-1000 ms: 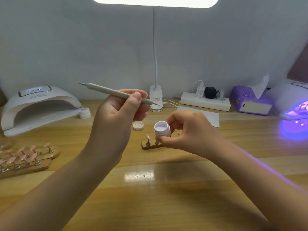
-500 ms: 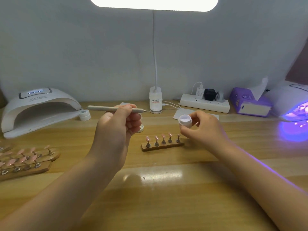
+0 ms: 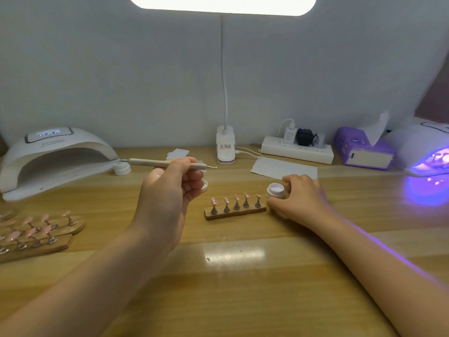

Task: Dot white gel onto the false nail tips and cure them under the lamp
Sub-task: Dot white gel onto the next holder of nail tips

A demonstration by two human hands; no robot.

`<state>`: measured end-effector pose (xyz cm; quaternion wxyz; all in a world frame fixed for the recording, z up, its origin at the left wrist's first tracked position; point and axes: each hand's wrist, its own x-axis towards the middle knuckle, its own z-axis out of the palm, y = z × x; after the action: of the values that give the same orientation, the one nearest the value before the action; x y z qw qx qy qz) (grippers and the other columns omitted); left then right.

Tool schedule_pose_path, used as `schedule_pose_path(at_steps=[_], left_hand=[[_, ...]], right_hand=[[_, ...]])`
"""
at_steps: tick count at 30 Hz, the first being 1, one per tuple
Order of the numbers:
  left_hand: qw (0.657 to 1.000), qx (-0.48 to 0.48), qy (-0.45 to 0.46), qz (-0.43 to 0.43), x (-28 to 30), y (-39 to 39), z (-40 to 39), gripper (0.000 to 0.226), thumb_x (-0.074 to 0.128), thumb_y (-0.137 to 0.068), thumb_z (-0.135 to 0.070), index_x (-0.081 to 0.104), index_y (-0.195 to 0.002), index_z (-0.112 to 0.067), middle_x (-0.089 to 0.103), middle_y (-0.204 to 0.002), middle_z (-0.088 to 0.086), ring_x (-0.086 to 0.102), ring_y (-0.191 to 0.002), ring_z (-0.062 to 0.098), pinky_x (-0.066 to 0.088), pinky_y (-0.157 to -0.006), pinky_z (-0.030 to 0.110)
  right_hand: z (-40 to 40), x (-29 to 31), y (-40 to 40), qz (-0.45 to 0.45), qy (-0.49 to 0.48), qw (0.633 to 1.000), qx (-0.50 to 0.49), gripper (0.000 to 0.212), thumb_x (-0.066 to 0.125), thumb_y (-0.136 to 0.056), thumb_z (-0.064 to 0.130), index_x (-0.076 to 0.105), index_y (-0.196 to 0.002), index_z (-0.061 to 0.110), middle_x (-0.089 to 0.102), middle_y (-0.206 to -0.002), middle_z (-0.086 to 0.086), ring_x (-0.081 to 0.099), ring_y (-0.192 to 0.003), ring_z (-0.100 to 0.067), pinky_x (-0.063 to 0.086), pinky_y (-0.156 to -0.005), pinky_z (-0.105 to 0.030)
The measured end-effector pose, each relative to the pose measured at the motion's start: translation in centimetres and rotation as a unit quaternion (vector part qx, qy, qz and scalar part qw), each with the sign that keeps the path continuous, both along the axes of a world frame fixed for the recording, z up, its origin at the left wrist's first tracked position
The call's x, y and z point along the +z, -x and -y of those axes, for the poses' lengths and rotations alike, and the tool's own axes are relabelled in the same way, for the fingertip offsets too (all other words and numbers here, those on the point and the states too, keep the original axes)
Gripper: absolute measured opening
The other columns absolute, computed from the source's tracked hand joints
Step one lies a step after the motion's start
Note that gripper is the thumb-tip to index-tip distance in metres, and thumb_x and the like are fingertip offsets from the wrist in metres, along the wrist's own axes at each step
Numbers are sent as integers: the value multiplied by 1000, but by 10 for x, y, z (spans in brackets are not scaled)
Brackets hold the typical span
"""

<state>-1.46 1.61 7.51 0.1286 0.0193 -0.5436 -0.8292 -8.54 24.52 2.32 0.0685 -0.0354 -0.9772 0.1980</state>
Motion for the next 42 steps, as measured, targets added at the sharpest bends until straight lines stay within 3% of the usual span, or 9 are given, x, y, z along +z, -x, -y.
schedule_pose_path(at_steps=[3,6,8,13,16,23,29,37,42], left_hand=[[1000,4,10,-5,0,0,0,16,52,-95,-13,65,-92,-5,64,-66,2,62,-62,11,52,-57,23],[1000,6,14,-6,0,0,0,16,51,-95,-13,65,-90,-6,64,-66,2,62,-63,11,52,-58,23],[1000,7,12,-5,-1,0,0,16,51,-95,-13,65,-90,-6,64,-65,2,62,-62,11,52,-58,23],[1000,5,7,-5,-1,1,-1,16,51,-95,-13,65,-91,-5,64,-64,1,61,-61,10,52,-57,22],[1000,3,8,-3,-2,0,-2,17,51,-95,-14,65,-90,-5,63,-64,1,61,-61,10,51,-57,22],[1000,-1,9,-5,-2,-1,-2,18,51,-95,-13,65,-88,-4,62,-63,2,60,-60,11,51,-58,23],[1000,-3,13,-3,-4,0,-3,19,51,-95,-13,66,-86,-5,62,-63,2,59,-61,11,50,-62,26],[1000,-2,18,-3,-6,1,-2,19,52,-95,-14,67,-86,-6,63,-65,2,60,-62,11,50,-62,26],[1000,1,17,-5,-7,1,-2,20,51,-95,-14,66,-84,-8,63,-63,1,60,-61,11,50,-61,26]], right_hand=[[7,2,-6,-81,43,996,4,68,59,-82,44,38,-141,16,43,-133,-5,35,-125,-24,34,-105,-38],[18,6,-16,-237,52,967,81,48,63,-83,31,50,-126,11,48,-106,2,43,-102,-16,40,-87,-30],[29,9,-26,-278,39,947,157,34,66,-84,24,57,-113,8,47,-92,7,44,-87,-11,39,-74,-26],[49,-4,-38,-243,-34,945,215,22,62,-88,37,69,-86,16,54,-68,11,51,-64,-10,38,-53,-25],[50,-6,-38,-219,-48,954,200,25,56,-91,41,73,-92,22,71,-83,8,63,-76,-12,49,-59,-29],[51,-9,-35,-176,-114,958,195,36,37,-99,45,65,-118,33,72,-99,8,64,-88,-14,51,-65,-28],[54,-10,-34,-157,-92,963,198,34,39,-99,44,60,-126,37,70,-109,8,65,-94,-14,52,-66,-28],[53,-9,-37,-179,-88,958,209,35,38,-99,44,67,-113,30,71,-96,8,64,-89,-11,51,-66,-30],[56,-4,-44,-209,43,954,212,17,60,-91,30,74,-96,22,68,-76,7,59,-71,-8,48,-62,-28]])
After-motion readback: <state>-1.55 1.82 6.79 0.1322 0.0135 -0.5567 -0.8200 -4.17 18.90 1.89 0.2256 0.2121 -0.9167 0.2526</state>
